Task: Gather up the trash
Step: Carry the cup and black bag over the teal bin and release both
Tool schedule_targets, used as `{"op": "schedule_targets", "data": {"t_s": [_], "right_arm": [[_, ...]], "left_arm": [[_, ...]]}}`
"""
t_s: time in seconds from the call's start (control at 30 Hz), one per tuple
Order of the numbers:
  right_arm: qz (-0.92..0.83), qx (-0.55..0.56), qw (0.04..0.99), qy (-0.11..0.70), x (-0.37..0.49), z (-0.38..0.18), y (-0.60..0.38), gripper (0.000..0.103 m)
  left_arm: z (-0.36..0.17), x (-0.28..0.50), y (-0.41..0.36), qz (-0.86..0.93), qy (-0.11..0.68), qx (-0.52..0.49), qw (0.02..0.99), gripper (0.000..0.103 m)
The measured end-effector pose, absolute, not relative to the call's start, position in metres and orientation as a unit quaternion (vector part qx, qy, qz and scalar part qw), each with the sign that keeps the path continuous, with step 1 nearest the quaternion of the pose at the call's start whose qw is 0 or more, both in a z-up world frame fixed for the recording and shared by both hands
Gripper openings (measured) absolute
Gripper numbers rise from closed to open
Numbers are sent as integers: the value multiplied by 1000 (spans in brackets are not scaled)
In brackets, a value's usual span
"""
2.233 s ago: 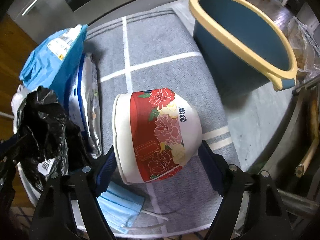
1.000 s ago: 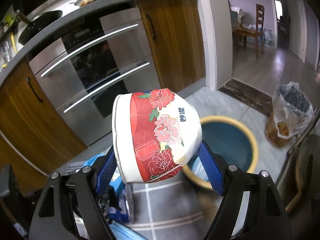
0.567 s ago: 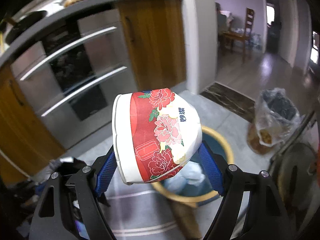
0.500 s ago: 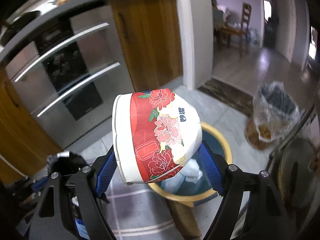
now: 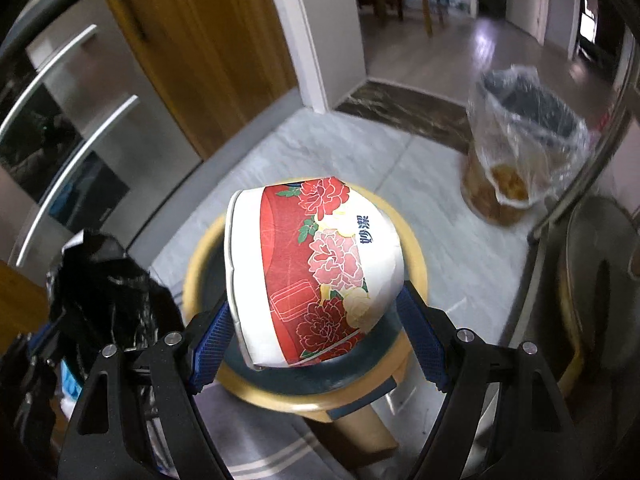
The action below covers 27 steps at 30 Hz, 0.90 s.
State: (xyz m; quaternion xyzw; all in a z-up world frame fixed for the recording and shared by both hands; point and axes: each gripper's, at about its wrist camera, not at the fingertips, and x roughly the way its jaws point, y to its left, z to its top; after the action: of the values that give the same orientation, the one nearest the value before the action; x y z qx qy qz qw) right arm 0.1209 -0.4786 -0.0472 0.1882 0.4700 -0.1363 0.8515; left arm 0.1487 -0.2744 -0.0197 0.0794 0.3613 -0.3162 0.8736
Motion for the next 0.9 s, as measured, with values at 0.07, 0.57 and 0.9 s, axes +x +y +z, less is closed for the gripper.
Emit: {"op": "schedule_targets", "data": {"t_s": [0.07, 0.57, 0.9], "right_arm": [[-141, 200, 845, 475, 123, -55, -485, 79], [-169, 210, 823, 500, 141, -99, -507, 79], [-161, 214, 826, 496, 143, -107, -509, 80]], "left_arm": [[-29, 156, -286, -317, 372, 87, 868, 9], [-63, 175, -349, -319, 368, 173, 856, 9], [-74, 187, -347, -311, 382, 157, 856, 20]]}}
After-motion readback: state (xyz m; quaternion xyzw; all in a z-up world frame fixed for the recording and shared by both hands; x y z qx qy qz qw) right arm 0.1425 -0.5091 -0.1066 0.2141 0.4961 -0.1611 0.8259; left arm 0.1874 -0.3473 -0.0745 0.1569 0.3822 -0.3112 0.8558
